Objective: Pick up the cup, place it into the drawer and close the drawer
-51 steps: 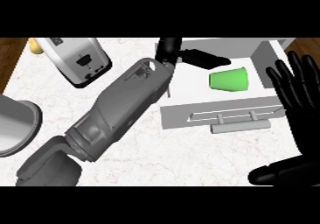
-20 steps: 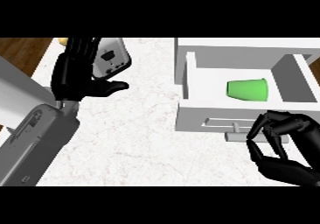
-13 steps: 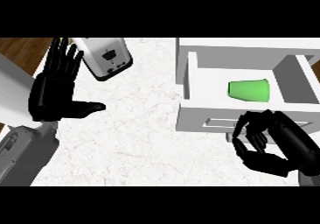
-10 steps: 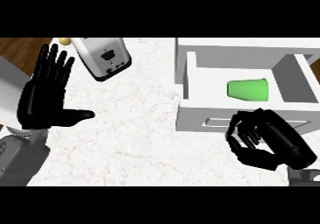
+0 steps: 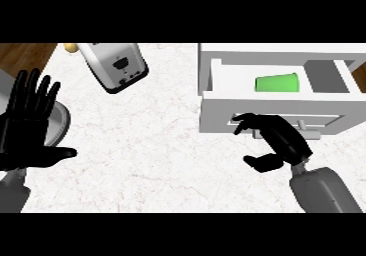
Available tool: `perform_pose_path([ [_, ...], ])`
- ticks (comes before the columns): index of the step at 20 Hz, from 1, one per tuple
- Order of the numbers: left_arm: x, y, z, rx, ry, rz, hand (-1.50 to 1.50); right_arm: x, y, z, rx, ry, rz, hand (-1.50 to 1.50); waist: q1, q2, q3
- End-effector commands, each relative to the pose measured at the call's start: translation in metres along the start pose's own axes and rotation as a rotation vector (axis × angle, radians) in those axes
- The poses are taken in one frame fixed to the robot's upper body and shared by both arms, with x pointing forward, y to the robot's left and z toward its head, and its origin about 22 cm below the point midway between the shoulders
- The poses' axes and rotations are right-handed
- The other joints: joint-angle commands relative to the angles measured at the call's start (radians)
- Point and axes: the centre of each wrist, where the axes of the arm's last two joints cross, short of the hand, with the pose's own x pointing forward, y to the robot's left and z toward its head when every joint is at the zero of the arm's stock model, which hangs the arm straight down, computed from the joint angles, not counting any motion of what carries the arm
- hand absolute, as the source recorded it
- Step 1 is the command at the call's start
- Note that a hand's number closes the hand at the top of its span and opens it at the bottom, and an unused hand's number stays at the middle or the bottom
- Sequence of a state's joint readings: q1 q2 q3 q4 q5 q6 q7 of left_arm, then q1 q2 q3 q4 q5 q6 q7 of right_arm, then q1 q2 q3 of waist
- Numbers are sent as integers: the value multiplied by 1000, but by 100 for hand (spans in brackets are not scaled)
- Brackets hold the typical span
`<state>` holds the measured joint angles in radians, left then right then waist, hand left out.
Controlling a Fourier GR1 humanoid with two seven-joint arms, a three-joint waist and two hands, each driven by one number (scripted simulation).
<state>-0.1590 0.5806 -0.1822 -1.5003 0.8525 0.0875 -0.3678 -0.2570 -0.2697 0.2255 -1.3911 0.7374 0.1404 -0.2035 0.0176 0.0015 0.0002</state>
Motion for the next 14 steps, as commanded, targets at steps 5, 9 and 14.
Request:
perform_pose_path([
  [5,-2,23,2,21,-13,10,-150,-38,18,-41,66,28,20,-150,-8,2,0],
  [9,-10,36,7,-1,-9,29,-150,-42,28,-62,74,44,0,-150,-8,2,0],
  [14,-5,35,25,-9,2,38,-150,-73,5,-74,53,61,-59,-150,18,9,1],
])
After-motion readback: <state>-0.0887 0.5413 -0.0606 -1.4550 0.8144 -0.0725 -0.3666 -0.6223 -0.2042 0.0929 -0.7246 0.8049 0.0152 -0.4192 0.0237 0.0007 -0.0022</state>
